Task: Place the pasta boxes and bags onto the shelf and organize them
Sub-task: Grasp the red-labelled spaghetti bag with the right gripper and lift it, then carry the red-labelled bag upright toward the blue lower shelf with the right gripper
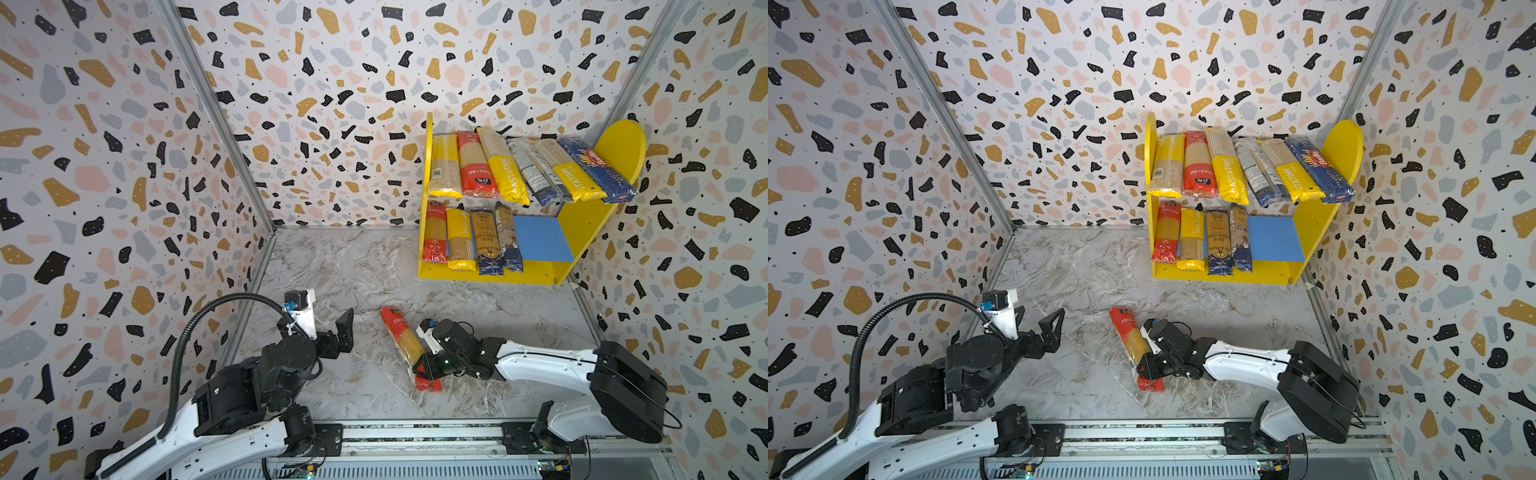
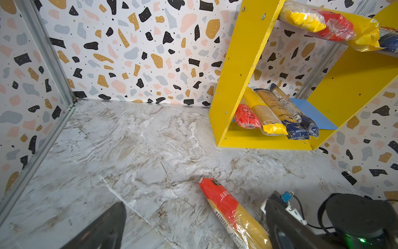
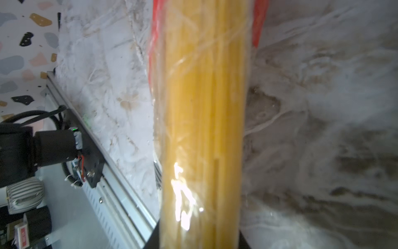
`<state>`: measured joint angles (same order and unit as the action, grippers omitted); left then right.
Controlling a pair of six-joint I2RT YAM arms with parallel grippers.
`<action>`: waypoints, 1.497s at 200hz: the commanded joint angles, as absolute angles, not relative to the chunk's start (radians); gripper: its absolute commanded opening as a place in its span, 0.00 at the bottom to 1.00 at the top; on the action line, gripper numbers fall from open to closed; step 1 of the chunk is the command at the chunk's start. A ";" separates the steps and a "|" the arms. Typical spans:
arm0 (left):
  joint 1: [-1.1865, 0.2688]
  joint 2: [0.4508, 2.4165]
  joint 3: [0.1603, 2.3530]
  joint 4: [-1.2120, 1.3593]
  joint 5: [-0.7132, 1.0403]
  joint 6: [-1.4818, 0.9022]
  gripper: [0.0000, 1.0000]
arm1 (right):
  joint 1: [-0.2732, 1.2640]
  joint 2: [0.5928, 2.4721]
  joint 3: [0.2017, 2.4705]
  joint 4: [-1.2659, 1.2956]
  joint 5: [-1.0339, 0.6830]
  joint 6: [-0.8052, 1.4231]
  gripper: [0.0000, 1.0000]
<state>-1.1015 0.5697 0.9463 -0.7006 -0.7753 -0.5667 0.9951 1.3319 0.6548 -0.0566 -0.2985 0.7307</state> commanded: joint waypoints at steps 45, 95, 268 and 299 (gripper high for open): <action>-1.101 0.664 0.902 -0.511 -0.722 -0.533 0.99 | 0.839 0.882 0.632 -0.192 -0.281 0.641 0.08; -1.101 0.758 0.909 -0.412 -0.658 -0.505 0.99 | 0.670 0.740 0.714 -0.400 -0.201 0.568 0.09; -1.101 0.913 0.919 -0.270 -0.580 -0.389 1.00 | 0.270 0.933 1.083 -0.503 -0.031 0.376 0.08; -1.100 0.940 0.938 -0.268 -0.581 -0.367 0.99 | 0.205 1.021 1.127 -0.486 0.076 0.310 0.08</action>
